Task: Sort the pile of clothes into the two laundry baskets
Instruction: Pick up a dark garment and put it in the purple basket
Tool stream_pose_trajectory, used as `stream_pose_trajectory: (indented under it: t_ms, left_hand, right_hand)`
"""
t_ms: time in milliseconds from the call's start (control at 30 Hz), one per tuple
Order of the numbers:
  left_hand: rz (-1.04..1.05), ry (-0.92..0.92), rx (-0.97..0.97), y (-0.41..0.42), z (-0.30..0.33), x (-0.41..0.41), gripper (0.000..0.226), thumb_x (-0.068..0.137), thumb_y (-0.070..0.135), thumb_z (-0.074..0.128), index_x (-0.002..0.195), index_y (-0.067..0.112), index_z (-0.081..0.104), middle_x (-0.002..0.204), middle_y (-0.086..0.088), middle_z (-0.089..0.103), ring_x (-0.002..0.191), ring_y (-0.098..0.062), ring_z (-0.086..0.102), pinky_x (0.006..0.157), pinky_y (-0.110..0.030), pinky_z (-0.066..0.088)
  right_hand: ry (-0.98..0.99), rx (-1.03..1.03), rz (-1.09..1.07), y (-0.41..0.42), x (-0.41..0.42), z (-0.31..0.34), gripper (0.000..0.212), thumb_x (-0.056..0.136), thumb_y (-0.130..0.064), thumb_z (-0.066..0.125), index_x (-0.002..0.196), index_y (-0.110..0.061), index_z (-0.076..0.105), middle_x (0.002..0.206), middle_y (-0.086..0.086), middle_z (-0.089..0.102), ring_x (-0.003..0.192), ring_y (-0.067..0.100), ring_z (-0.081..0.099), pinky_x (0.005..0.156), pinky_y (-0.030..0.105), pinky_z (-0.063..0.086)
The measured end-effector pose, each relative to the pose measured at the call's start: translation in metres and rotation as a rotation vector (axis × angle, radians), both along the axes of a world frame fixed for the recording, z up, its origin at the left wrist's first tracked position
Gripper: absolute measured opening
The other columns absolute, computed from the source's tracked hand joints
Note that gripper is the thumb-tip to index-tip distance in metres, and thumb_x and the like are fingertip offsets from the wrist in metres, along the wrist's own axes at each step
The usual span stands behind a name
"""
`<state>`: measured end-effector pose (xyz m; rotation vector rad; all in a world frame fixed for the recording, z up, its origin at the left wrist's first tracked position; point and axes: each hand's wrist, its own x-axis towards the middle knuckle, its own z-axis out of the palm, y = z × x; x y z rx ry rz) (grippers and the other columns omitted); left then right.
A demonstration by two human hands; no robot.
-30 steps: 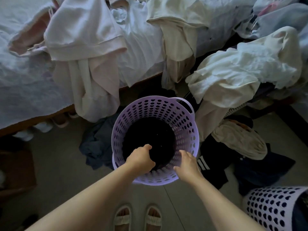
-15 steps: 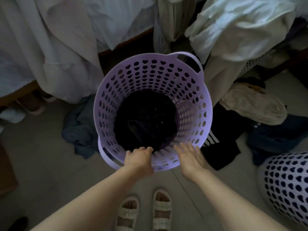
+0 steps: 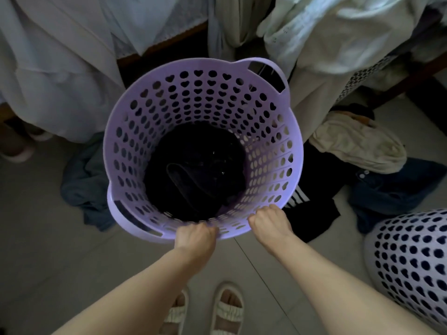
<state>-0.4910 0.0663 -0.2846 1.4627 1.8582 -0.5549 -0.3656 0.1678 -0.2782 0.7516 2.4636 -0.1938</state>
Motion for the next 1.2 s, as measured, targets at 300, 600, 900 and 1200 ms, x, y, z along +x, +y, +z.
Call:
stream_pose_trajectory:
  t_ms: [300,600,900,1200]
  left_hand:
    - [-0.090,0.052,0.050,0.003,0.051,-0.022,0.034,0.093,0.007,0.044,0.119,0.021,0.060,0.118,-0.005,0.064,0.112,-0.029,0.059,0.082,-0.034,0.046]
    - [-0.200,-0.025,0.037,-0.025,0.089,0.013,0.030,0.091,0.005,0.048,0.116,0.014,0.061,0.118,-0.009,0.064,0.112,-0.032,0.060,0.085,-0.037,0.047]
    - [-0.291,-0.048,-0.007,-0.052,0.084,0.074,0.031,0.094,0.005,0.045,0.120,0.013,0.060,0.121,-0.009,0.063,0.114,-0.031,0.059,0.087,-0.035,0.047]
    - [-0.283,-0.012,-0.098,-0.087,0.060,0.132,0.035,0.095,0.002,0.041,0.124,0.012,0.057,0.125,-0.009,0.060,0.119,-0.031,0.056,0.091,-0.036,0.046]
  right_hand:
    - [-0.021,0.016,-0.017,-0.007,-0.016,0.061,0.012,0.072,-0.016,0.074,0.082,-0.012,0.072,0.083,0.005,0.073,0.078,0.021,0.071,0.066,0.021,0.045]
    - [-0.201,-0.002,-0.059,-0.044,0.029,0.093,0.027,0.092,0.003,0.040,0.096,-0.015,0.059,0.118,0.008,0.064,0.113,0.027,0.059,0.073,0.029,0.028]
    - [-0.173,-0.081,-0.204,-0.086,0.098,0.087,0.028,0.090,0.007,0.040,0.075,-0.014,0.050,0.113,0.010,0.066,0.110,0.024,0.061,0.077,0.029,0.031]
    - [-0.026,0.001,-0.303,-0.122,0.146,0.056,0.026,0.032,-0.024,0.090,0.048,-0.019,0.070,0.046,0.001,0.063,0.046,0.016,0.065,0.054,0.019,0.048]
